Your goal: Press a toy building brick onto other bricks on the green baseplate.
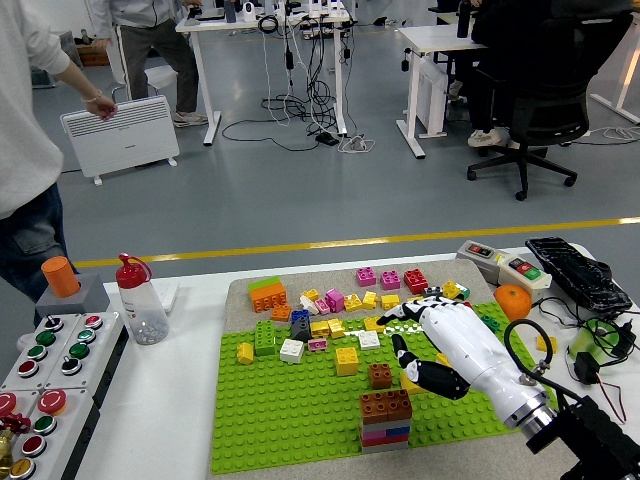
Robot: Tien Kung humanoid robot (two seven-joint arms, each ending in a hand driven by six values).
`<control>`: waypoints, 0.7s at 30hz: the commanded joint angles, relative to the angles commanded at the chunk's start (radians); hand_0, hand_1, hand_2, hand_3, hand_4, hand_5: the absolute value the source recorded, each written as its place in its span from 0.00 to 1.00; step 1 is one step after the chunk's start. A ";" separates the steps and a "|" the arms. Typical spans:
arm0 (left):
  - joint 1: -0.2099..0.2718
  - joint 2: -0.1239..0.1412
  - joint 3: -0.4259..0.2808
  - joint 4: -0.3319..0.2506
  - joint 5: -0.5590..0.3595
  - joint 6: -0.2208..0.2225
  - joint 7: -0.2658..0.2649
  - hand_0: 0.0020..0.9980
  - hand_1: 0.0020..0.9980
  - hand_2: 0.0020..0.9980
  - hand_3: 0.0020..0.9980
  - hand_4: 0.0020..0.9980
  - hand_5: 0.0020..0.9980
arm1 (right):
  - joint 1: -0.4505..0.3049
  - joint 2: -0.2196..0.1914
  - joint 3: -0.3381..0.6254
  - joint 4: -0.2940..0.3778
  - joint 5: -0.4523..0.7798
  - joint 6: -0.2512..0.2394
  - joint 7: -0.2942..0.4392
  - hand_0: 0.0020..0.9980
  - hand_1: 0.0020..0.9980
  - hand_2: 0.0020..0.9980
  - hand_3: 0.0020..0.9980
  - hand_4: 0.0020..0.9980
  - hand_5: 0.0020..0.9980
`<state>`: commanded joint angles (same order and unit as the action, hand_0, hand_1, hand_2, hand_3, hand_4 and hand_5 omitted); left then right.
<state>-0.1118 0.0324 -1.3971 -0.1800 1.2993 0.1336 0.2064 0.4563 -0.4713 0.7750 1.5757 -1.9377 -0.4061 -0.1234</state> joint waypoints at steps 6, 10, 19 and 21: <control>0.000 0.000 0.000 0.000 0.002 0.000 0.000 0.66 0.68 0.70 0.58 0.29 1.00 | -0.022 -0.008 0.110 -0.071 -0.020 0.055 -0.050 0.85 0.82 0.84 0.83 0.40 0.15; 0.000 -0.001 0.000 0.000 0.003 0.001 0.001 0.66 0.68 0.70 0.58 0.29 1.00 | -0.041 -0.014 0.154 -0.102 -0.031 0.082 -0.067 0.87 0.85 0.86 0.85 0.44 0.13; 0.003 -0.002 -0.001 0.000 0.009 0.001 0.003 0.66 0.68 0.70 0.58 0.29 1.00 | -0.117 -0.059 0.238 -0.145 -0.068 0.213 -0.127 0.89 0.84 0.86 0.85 0.54 0.14; 0.004 -0.002 -0.002 0.000 0.011 0.001 0.003 0.66 0.68 0.70 0.58 0.29 1.00 | -0.132 -0.070 0.248 -0.145 -0.070 0.231 -0.126 0.89 0.84 0.86 0.85 0.54 0.14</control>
<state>-0.1074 0.0307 -1.3989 -0.1800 1.3102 0.1344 0.2095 0.3247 -0.5412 1.0230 1.4311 -2.0075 -0.1746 -0.2494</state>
